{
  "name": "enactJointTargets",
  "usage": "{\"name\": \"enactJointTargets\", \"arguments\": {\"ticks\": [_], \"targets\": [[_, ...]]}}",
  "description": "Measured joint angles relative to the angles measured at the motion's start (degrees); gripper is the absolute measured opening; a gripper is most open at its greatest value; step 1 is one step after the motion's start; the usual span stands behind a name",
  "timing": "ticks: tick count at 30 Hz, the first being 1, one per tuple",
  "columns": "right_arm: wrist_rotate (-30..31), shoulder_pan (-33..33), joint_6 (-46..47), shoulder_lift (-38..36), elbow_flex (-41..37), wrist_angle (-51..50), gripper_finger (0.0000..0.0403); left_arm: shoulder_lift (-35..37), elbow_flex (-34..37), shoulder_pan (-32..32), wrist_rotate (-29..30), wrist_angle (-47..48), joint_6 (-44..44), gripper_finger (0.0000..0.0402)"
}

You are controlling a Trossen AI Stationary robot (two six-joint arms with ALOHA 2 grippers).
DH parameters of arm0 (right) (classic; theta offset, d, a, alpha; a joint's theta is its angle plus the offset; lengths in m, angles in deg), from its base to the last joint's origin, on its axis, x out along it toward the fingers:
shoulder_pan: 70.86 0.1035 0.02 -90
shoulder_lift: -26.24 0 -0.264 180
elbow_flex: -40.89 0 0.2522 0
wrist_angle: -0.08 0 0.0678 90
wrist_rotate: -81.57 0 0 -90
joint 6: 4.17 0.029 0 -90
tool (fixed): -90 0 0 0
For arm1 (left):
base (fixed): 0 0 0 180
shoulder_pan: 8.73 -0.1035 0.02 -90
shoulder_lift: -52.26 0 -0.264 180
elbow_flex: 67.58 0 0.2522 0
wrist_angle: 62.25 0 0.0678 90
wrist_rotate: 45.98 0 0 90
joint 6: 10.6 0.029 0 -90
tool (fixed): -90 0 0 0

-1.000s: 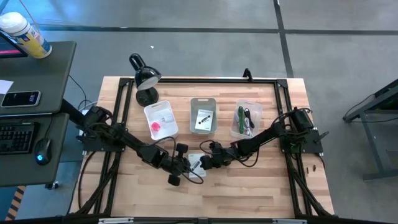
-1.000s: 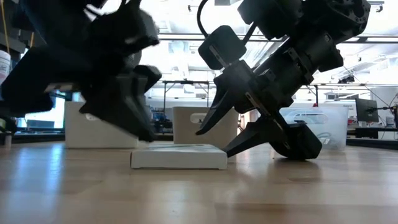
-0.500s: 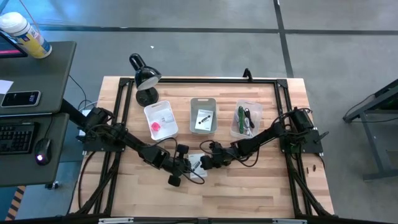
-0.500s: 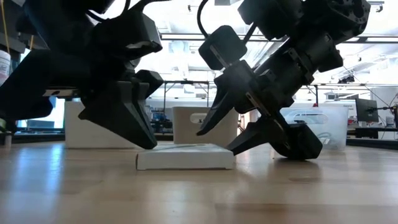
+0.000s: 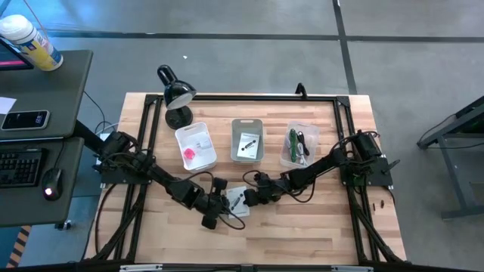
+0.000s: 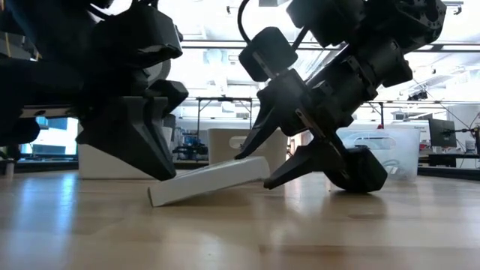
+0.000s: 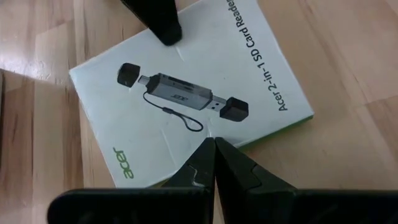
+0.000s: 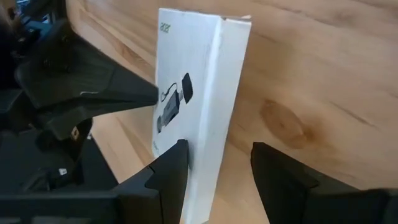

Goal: Pick and place items into bin
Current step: Put the white card reader box into the gray bin

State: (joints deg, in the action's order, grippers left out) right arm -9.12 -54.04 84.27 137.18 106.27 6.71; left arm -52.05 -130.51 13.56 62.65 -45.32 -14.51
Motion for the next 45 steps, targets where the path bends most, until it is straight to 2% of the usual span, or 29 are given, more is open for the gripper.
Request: {"name": "enactJointTargets", "arguments": {"ticks": [8,22,25,36,42,45], "targets": [[-1.3,0.0,1.3,0.0,0.0,1.3,0.0165,0.0,0.1,0.0,0.4,0.0,-0.4,0.0000],[2.1,0.2,-0.2,0.1,0.1,5.3,0.0163,-0.1,0.2,0.0,1.3,-0.3,-1.2,0.0000],[3.2,0.2,-1.2,0.1,0.1,5.6,0.0148,-0.1,0.2,0.0,1.4,-0.3,-1.3,0.0000],[5.6,0.1,-3.5,0.1,0.1,6.0,0.0040,0.0,0.2,0.0,1.6,-0.6,-2.5,0.0000],[6.0,0.2,-4.7,0.0,0.1,5.6,0.0038,1.0,0.1,-0.1,1.0,-2.6,-2.0,0.0000],[6.2,0.1,-5.2,0.0,0.1,5.6,0.0044,3.1,-1.1,-0.2,0.7,-2.3,1.3,0.0001]]}}
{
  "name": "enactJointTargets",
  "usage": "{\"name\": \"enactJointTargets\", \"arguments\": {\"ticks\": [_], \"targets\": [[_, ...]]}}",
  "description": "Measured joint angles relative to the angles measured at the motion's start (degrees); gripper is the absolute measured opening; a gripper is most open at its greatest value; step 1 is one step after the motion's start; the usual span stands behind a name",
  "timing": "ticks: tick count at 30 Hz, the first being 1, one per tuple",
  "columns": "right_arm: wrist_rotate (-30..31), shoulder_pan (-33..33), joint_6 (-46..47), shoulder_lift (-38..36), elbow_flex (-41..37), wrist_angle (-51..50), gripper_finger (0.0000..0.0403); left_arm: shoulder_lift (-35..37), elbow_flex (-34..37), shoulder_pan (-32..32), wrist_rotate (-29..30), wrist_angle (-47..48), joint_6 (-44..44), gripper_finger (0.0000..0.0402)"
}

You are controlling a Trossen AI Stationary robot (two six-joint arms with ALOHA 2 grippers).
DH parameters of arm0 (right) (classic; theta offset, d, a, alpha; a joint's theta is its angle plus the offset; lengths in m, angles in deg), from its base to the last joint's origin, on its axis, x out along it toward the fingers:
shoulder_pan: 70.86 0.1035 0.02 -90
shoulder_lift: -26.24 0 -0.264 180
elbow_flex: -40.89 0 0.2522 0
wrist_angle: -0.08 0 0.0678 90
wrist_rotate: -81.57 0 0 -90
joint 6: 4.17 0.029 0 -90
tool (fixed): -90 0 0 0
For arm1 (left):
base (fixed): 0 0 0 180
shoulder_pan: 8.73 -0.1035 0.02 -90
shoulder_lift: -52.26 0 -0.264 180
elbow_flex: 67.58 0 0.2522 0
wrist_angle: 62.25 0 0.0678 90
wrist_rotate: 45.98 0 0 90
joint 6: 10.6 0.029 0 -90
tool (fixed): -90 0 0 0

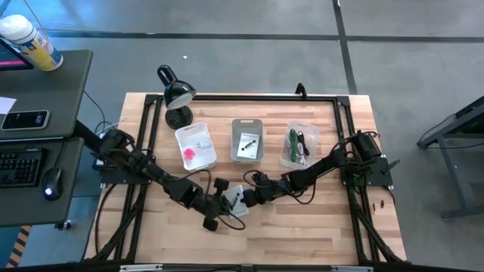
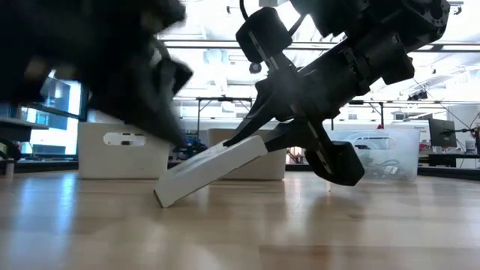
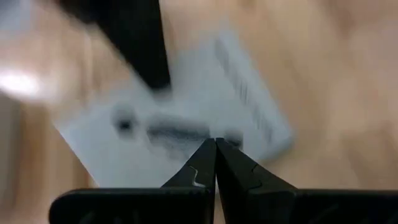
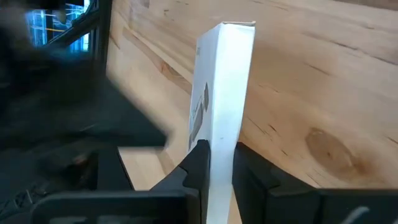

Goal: Pick and place items into bin
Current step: Put the white card reader box into the gray bin

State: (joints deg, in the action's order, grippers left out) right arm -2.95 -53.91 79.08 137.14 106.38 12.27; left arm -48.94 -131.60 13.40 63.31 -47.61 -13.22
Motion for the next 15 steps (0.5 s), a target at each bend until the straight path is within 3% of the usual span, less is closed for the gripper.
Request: {"name": "enactJointTargets", "arguments": {"ticks": [9,15], "targets": [[0.0,-0.1,-0.7,0.0,0.0,-0.4,0.0036,6.9,-4.7,0.0,1.7,5.1,6.8,0.0000],[0.0,-0.1,-0.9,0.0,0.0,-1.1,0.0055,9.0,-7.3,0.0,2.8,12.9,7.0,0.0001]]}}
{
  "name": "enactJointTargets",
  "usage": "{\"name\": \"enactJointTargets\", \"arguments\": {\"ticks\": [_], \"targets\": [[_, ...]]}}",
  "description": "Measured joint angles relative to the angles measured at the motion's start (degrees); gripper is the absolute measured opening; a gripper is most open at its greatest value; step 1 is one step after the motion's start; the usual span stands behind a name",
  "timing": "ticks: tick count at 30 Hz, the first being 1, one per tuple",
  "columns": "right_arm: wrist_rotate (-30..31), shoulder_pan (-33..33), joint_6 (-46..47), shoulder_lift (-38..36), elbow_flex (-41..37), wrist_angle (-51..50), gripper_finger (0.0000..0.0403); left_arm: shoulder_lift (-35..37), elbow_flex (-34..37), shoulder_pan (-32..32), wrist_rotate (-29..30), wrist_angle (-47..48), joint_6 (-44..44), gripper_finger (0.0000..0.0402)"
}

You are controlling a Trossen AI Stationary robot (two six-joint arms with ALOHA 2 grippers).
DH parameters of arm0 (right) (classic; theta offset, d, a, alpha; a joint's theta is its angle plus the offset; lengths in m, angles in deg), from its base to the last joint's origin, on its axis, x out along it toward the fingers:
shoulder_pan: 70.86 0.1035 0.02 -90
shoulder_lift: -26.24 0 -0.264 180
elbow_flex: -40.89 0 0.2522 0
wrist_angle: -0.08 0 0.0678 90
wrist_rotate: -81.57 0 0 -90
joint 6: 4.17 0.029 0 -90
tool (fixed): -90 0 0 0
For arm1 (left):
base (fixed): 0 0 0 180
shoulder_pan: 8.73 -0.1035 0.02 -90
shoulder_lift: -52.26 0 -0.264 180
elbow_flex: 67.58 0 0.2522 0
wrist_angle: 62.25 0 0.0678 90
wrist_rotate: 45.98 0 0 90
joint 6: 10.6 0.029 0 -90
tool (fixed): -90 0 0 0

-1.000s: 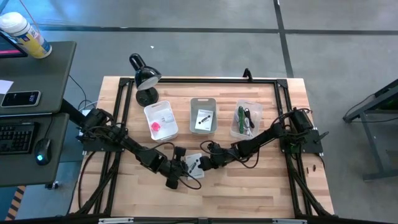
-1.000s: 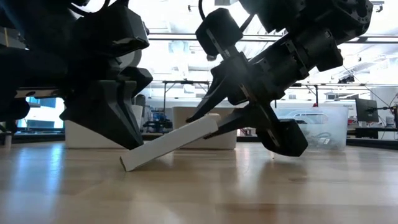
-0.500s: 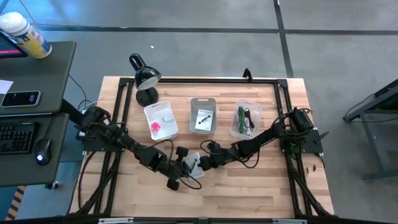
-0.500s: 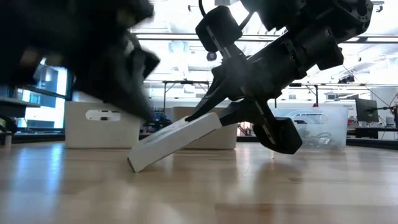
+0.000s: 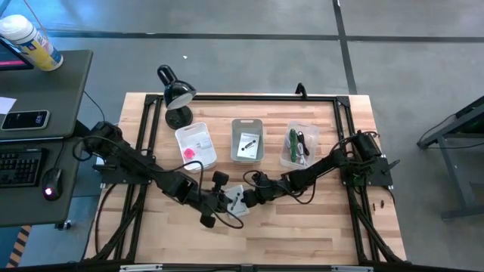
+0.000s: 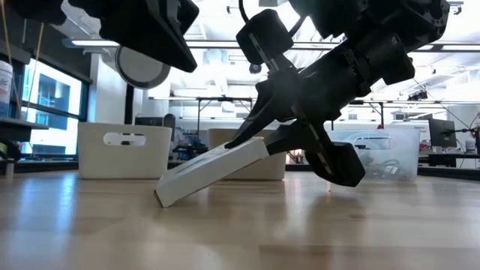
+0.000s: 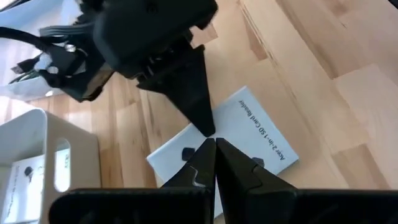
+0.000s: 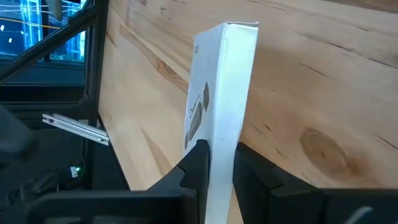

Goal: Pick and place items into bin
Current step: Put the white card reader box into the gray bin

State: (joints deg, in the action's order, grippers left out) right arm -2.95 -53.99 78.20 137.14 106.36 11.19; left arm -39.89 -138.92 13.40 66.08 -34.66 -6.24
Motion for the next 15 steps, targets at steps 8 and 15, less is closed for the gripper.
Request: {"name": "enactJointTargets", "arguments": {"ticks": [8,15], "targets": [[0.2,0.0,-0.3,0.0,0.0,-0.2,0.0040,0.1,-1.8,0.0,0.0,4.2,-0.1,0.0000],[0.1,0.0,-0.3,0.0,0.0,-0.6,0.0059,0.1,-1.8,0.0,-0.3,6.9,-0.4,0.0000]]}}
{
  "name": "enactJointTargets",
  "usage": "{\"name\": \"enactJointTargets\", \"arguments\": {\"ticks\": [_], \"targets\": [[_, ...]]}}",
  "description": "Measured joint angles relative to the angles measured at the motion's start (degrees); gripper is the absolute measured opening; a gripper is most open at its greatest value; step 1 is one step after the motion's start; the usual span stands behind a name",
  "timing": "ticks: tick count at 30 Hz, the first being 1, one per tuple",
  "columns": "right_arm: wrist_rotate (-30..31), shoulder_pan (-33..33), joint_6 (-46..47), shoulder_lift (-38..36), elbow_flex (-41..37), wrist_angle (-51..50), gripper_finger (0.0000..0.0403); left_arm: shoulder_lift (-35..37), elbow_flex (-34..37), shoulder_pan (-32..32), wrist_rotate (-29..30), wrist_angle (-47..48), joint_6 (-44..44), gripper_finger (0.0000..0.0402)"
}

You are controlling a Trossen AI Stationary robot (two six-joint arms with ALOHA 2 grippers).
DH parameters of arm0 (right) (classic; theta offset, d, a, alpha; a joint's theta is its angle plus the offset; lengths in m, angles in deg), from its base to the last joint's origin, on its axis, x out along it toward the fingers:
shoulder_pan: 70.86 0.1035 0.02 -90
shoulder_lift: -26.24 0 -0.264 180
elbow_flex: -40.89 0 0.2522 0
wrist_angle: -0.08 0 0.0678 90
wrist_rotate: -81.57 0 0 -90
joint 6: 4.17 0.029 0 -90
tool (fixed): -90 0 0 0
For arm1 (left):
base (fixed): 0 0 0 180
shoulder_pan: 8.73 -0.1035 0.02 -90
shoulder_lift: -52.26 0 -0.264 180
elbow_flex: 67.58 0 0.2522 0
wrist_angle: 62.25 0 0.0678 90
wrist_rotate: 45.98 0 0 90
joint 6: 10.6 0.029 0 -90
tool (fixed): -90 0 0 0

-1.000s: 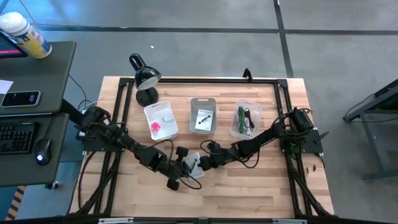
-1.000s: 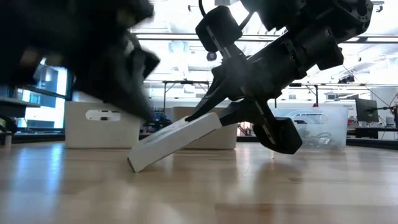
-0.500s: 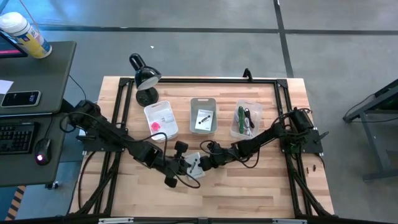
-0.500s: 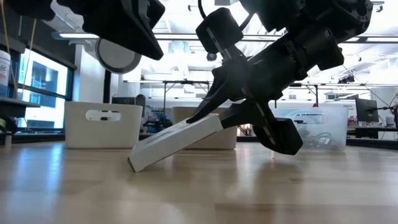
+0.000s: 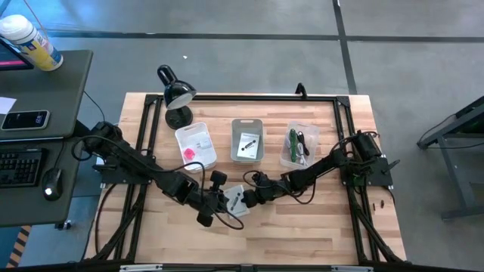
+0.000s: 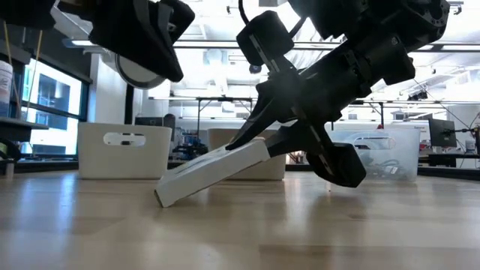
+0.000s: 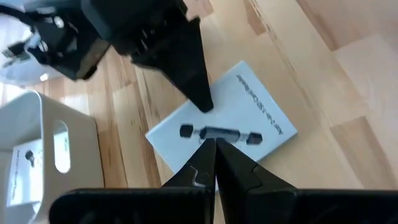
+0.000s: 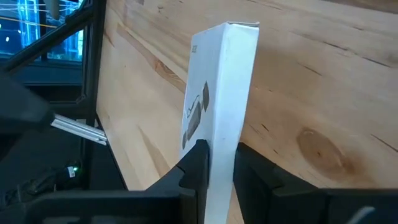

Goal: Pick and place items into bin
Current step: Put the white card reader box into the gray bin

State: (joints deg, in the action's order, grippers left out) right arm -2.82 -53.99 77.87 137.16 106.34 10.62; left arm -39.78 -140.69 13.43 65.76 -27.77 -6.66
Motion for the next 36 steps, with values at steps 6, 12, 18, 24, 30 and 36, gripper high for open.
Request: {"name": "enactJointTargets", "arguments": {"ticks": [6,12,18,24,30,36], "targets": [[0.0,0.0,0.0,0.0,0.0,0.1,0.0047,0.0,0.0,0.0,-0.1,2.5,-0.8,0.0000],[0.0,0.0,0.0,0.0,0.0,0.1,0.0058,0.0,0.0,0.0,-0.1,3.2,-1.2,0.0000],[0.0,0.0,0.0,0.1,-0.1,-0.1,0.0072,0.0,0.0,0.0,-0.1,3.5,-1.2,0.0000],[0.1,0.0,0.0,0.1,-0.1,0.0,0.0066,0.0,0.0,0.0,-0.1,3.5,-1.2,0.0001],[0.1,0.0,0.0,0.1,-0.1,0.4,0.0057,0.0,0.0,0.0,-0.1,3.5,-1.2,0.0001],[0.0,0.0,0.0,0.1,-0.1,0.4,0.0058,0.0,0.0,0.0,0.0,4.8,-1.2,0.0001]]}}
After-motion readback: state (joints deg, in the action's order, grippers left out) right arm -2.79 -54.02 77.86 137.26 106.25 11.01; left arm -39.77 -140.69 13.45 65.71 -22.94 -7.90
